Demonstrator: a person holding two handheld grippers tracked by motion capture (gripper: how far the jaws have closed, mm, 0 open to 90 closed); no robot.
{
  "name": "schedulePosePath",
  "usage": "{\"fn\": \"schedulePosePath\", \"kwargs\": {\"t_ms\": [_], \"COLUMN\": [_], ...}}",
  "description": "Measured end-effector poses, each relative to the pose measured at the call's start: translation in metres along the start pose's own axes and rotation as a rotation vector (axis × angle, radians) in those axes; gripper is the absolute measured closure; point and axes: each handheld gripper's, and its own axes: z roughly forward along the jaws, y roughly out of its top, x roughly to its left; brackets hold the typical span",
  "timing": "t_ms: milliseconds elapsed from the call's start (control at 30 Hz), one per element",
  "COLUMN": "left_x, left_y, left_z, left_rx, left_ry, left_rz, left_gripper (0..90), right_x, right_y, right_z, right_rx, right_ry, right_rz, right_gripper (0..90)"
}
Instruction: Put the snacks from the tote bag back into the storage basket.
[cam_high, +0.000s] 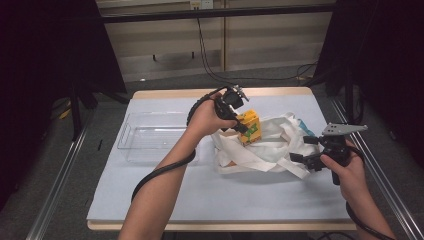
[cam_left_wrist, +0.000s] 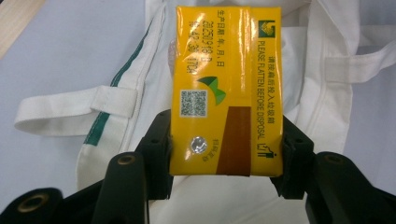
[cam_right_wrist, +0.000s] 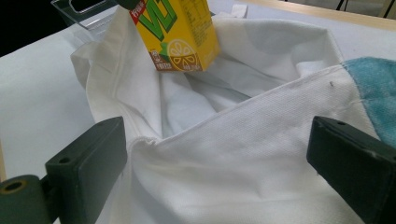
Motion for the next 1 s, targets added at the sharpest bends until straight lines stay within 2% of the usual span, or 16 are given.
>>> {"fn": "schedulePosePath", "kwargs": {"t_ms": [133, 233, 433, 600, 867, 1000], "left_x": [0.003, 0.004, 0.009, 0.012, 0.015, 0.015], "left_y": [0.002, 0.003, 0.007, 0.005, -0.006, -0.012], "left_z": [-0.010, -0.020, -0.048, -0.067, -0.087, -0.095], "left_rx": [0.001, 0.000, 0.016, 0.032, 0.062, 0.085], "left_ry": [-0.012, -0.013, -0.006, -0.001, -0.002, -0.007], "left_rz": [-0.009, -0.031, -0.013, -0.022, 0.006, 0.038], "left_gripper": [50.3, 50.3, 50.4, 50.4, 50.3, 50.3], "right_x": [0.001, 0.001, 0.002, 0.003, 0.006, 0.006], "right_y": [0.000, 0.001, 0.001, 0.002, 0.003, 0.004], "right_z": [0.000, 0.000, -0.001, -0.001, 0.000, 0.000], "right_rx": [0.003, 0.000, -0.004, -0.007, -0.006, -0.007], "right_ry": [0.000, 0.001, 0.005, 0.014, 0.016, 0.014], "right_rz": [0.000, -0.002, -0.003, 0.000, -0.007, -0.013], "right_gripper": [4.7, 4.7, 4.7, 4.7, 4.7, 4.7]}}
